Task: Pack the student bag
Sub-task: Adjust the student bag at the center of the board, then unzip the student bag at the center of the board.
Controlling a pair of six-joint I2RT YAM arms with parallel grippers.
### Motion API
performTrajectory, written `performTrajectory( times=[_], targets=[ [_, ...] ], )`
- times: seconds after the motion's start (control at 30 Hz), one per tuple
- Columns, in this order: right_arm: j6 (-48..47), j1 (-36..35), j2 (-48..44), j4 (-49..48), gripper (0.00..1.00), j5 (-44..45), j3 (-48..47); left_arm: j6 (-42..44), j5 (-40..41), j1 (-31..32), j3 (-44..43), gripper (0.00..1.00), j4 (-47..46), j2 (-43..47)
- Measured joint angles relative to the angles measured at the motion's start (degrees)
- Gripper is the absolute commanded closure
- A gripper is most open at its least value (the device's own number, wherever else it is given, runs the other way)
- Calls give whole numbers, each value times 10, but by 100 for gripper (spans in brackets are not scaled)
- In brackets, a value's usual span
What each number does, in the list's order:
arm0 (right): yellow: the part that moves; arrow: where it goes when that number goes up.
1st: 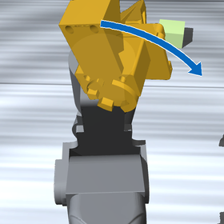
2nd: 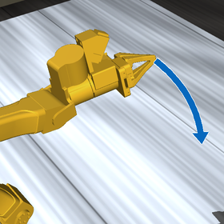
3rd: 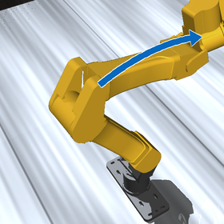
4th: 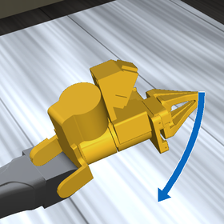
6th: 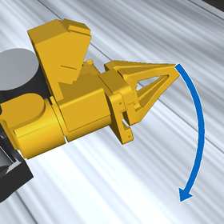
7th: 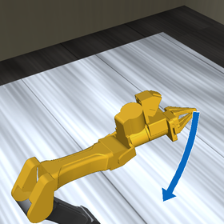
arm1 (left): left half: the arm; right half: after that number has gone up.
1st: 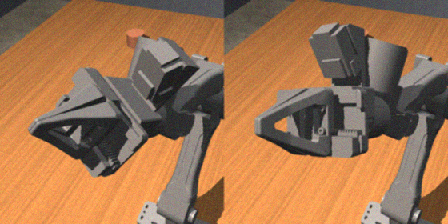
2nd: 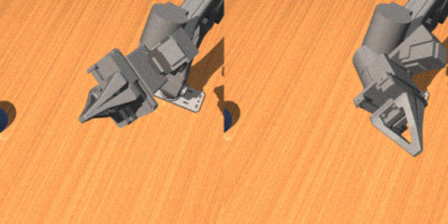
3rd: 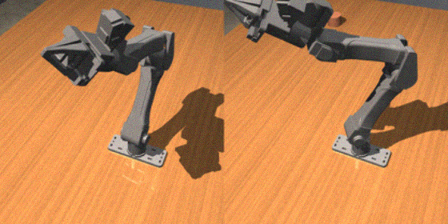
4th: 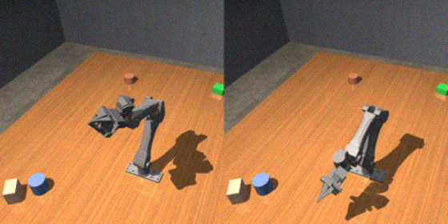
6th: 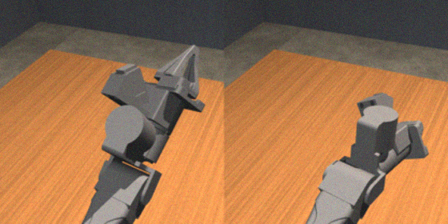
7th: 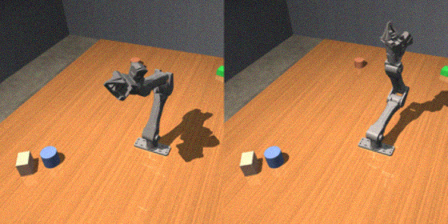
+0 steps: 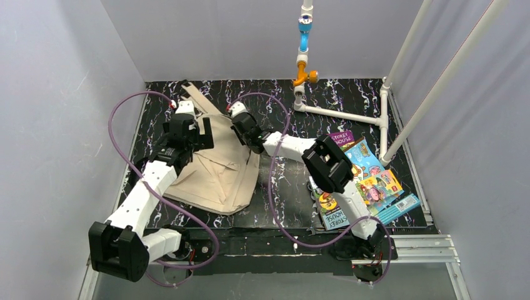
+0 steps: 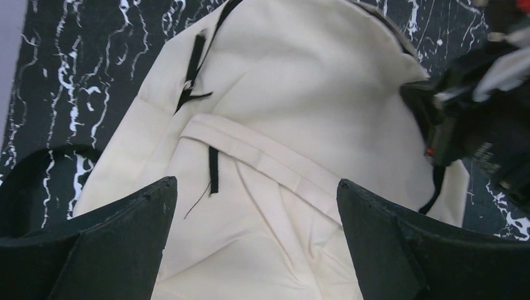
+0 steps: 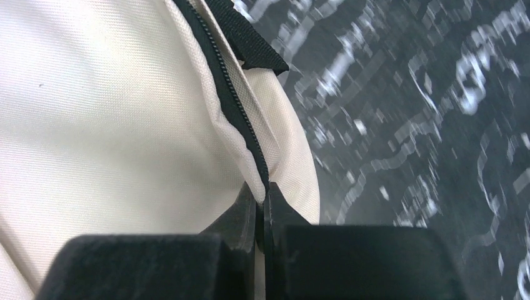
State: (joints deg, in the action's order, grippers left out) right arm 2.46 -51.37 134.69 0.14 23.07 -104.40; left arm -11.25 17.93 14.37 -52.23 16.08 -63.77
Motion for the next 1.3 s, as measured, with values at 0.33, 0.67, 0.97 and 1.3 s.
performTrajectory(
  times=[0.33, 0.67, 0.97, 1.3],
  targets=[
    [259, 9, -312, -28, 99, 152, 405, -29, -92, 0, -36, 5, 26, -90],
    [464, 2, -418, -33, 73, 159, 564, -69, -217, 0, -97, 20, 77, -270],
    [327, -8, -468, -23, 29, 97, 578, -80, -250, -2, -143, 43, 125, -373],
    [199, -8, -450, 11, 25, 36, 394, -79, -250, -2, -139, 65, 127, -373]
  ],
)
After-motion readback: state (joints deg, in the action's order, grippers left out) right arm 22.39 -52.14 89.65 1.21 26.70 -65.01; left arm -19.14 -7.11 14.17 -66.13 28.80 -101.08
